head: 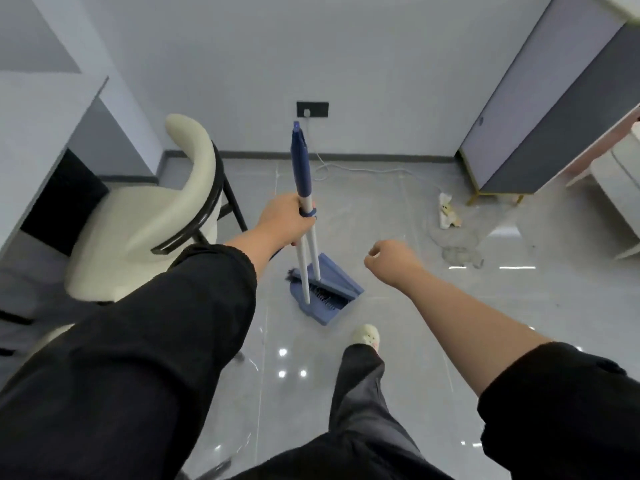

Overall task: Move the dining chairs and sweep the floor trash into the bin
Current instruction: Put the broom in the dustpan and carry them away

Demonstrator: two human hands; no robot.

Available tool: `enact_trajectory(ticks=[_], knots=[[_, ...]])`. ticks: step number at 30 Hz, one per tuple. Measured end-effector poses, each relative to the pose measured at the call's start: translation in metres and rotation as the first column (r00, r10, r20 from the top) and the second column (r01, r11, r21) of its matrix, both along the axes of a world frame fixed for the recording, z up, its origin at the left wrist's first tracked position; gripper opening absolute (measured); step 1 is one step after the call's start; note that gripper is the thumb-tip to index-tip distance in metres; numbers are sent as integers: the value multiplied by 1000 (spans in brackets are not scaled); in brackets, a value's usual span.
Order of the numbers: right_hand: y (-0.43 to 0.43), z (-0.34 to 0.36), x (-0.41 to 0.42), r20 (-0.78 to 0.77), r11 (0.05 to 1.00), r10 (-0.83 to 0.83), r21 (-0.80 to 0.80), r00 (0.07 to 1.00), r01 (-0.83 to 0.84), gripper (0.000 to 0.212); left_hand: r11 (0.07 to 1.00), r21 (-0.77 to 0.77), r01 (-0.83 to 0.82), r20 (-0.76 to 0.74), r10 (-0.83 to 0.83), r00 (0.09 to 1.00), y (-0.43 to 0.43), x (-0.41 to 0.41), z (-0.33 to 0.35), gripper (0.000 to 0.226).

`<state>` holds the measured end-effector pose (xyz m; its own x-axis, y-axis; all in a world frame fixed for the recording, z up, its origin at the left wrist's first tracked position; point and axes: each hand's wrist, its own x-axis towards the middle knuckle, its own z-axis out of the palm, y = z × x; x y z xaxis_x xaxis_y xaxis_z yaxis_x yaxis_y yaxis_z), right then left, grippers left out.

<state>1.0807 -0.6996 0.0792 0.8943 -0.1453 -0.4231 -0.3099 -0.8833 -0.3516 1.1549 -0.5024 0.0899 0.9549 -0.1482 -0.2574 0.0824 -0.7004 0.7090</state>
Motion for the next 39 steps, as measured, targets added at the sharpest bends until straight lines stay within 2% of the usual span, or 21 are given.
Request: enact_trajectory(ticks=[4, 8, 11, 14, 18, 21, 23, 28, 33, 35, 37, 39], knots=[[-20, -7, 127, 42, 996, 82, 19, 996, -83, 33, 999, -15, -42, 32, 43, 999, -14, 108, -9, 11], [-39, -8, 245, -41, 982, 188, 13, 981, -188, 32, 998, 26, -64, -30, 65, 997, -26, 211, -11, 13], [-41, -7, 333, -60, 967, 254, 0, 965, -255, 32, 998, 0, -64, -64, 64, 996, -18, 288, -8, 10], [-26, -4, 423, -72, 944, 329, 6, 941, -330, 30, 993, -6, -116, -73, 115, 991, 2, 355, -1, 6], [18, -4, 534, -71, 898, 438, -8, 896, -440, 27, 977, -27, -210, -82, 207, 975, 49, 446, 0, 11], [55, -2, 613, -21, 872, 487, -42, 873, -488, 29, 970, -38, -238, -71, 235, 969, 91, 510, -4, 6], [87, 0, 674, 20, 860, 508, -65, 861, -506, 28, 974, 16, -227, -78, 227, 971, 125, 564, -1, 9], [157, 24, 783, 13, 800, 597, -80, 802, -594, 34, 973, 158, -166, -102, 183, 978, 194, 667, 9, 19], [216, 23, 860, -5, 739, 670, -91, 743, -667, 36, 937, 272, -217, -56, 241, 969, 258, 735, -2, 38], [246, 17, 893, -2, 709, 702, -89, 712, -699, 36, 917, 325, -232, -66, 266, 962, 288, 764, -12, 31], [279, 6, 930, 9, 674, 737, -91, 676, -733, 36, 894, 367, -257, -86, 308, 948, 320, 796, -22, 15], [305, -2, 961, 6, 644, 764, -84, 646, -761, 36, 877, 407, -257, -100, 322, 941, 344, 818, -28, 25]])
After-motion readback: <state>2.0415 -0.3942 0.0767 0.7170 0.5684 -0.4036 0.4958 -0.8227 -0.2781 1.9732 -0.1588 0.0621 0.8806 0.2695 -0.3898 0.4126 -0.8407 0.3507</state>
